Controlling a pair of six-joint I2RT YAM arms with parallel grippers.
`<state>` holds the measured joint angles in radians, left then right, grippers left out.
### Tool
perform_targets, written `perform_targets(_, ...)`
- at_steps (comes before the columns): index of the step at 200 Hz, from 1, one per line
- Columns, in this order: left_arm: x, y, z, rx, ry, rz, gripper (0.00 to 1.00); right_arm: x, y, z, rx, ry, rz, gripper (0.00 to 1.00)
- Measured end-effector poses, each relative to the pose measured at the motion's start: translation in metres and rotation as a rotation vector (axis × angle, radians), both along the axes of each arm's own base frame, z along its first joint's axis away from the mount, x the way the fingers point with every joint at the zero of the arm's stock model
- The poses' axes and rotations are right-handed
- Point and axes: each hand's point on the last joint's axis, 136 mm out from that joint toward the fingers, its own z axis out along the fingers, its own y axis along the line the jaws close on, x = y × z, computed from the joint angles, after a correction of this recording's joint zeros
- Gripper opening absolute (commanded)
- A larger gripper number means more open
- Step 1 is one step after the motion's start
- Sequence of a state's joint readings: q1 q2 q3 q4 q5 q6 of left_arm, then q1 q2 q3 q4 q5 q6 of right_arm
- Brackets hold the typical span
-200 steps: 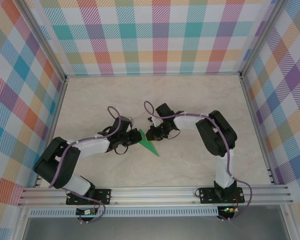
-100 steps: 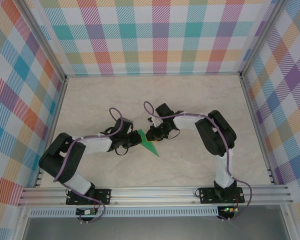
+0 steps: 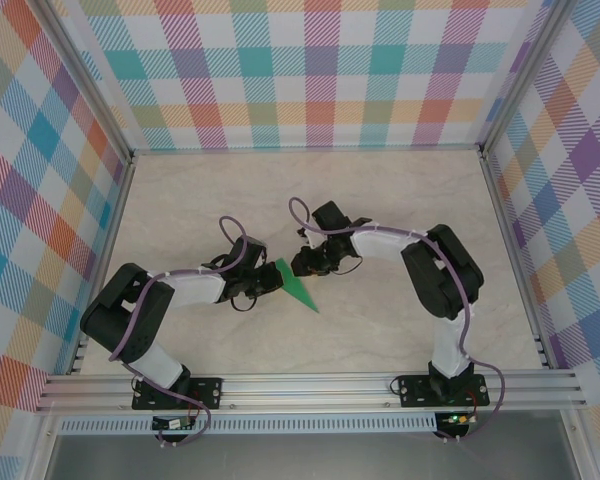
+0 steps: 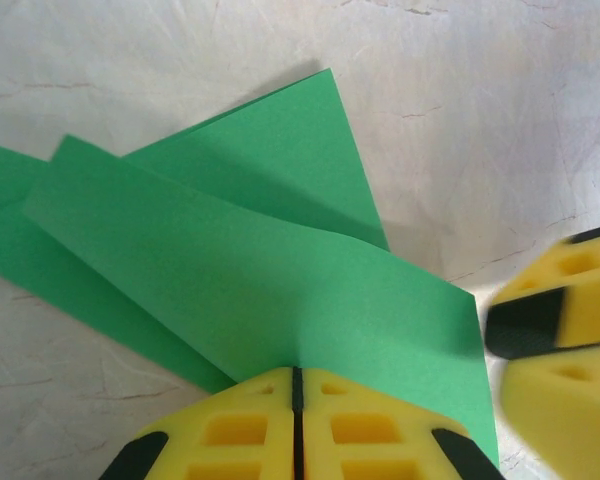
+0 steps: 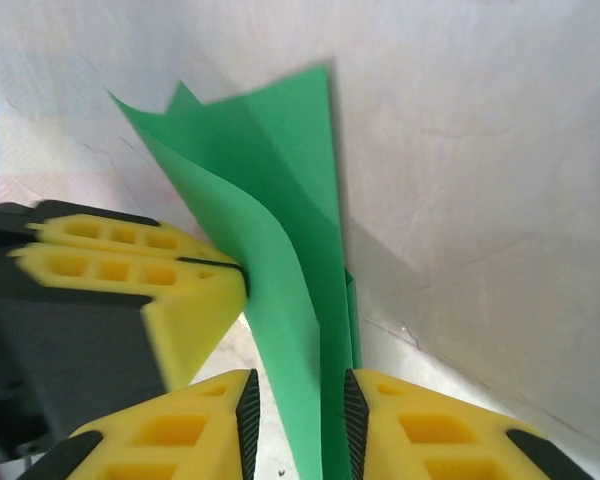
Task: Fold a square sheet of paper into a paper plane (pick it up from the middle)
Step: Fold the wing for the fifth time at the center of the table.
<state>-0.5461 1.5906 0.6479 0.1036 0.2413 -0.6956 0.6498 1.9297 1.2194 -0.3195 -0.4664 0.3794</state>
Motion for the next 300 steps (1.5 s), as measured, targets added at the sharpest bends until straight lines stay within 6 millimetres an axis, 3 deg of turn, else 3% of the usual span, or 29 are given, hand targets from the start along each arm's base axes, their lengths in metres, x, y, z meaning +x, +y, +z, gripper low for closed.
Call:
perform_targets(22,0.0,0.0,0.0,0.0,0.0,0.0,0.08,0.001,-0.004,0.021,0.016,-0.061,-0.015,0.29)
perform_targets(42,0.0,0.0,0.0,0.0,0.0,0.0,0.08,-0.005,-0.005,0.027,0.045,-0.067,-0.003,0.23)
perform_targets(82,0.0,0.0,0.001,0.0,0.0,0.0,0.08,-0.032,0.0,0.013,0.081,0.034,0.064,0.14)
perform_targets(148,-0.002,0.001,0.002,0.004,0.008,-0.001,0.08,-0.042,-0.004,-0.022,0.034,0.122,0.083,0.12)
perform_targets(197,-0.002,-0.005,0.013,-0.039,-0.003,-0.006,0.1,-0.044,-0.006,-0.033,0.014,0.148,0.081,0.12)
perform_targets(243,-0.002,-0.022,0.024,-0.103,-0.025,-0.029,0.1,-0.044,-0.006,-0.035,0.01,0.158,0.081,0.12)
perform_targets(300,-0.013,-0.036,0.003,-0.104,0.033,-0.051,0.09,-0.044,-0.006,-0.035,0.004,0.161,0.086,0.12)
